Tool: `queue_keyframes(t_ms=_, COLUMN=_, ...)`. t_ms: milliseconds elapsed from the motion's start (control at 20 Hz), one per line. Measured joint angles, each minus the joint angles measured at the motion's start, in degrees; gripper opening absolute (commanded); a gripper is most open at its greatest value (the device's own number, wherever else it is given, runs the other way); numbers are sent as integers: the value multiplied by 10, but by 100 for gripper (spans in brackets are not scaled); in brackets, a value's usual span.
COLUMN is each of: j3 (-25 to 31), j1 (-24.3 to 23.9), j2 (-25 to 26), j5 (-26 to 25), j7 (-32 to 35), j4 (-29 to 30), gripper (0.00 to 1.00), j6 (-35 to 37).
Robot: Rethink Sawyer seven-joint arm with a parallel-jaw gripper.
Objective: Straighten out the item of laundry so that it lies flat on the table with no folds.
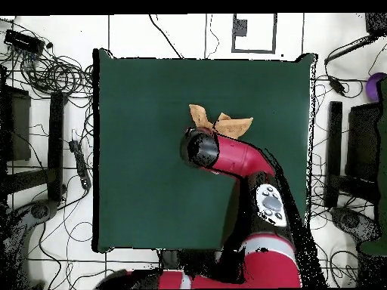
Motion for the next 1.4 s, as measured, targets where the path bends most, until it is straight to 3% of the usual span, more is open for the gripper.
queue_keyframes(t_ms=400, j3=0, j1=31, j2=46, j5=30, j7=0, j4=-78, gripper=100, j6=59)
queue_keyframes(t_ms=800, j3=0, j1=26, j2=125, j5=32, j7=0, j4=-168, gripper=100, j6=65)
queue_keyframes(t_ms=1050, j3=0, j1=20, j2=150, j5=40, j7=0, j4=-219, gripper=100, j6=75)
queue_keyframes(t_ms=1400, j3=-2, j1=20, j2=152, j5=40, j7=0, j4=-227, gripper=100, j6=90)
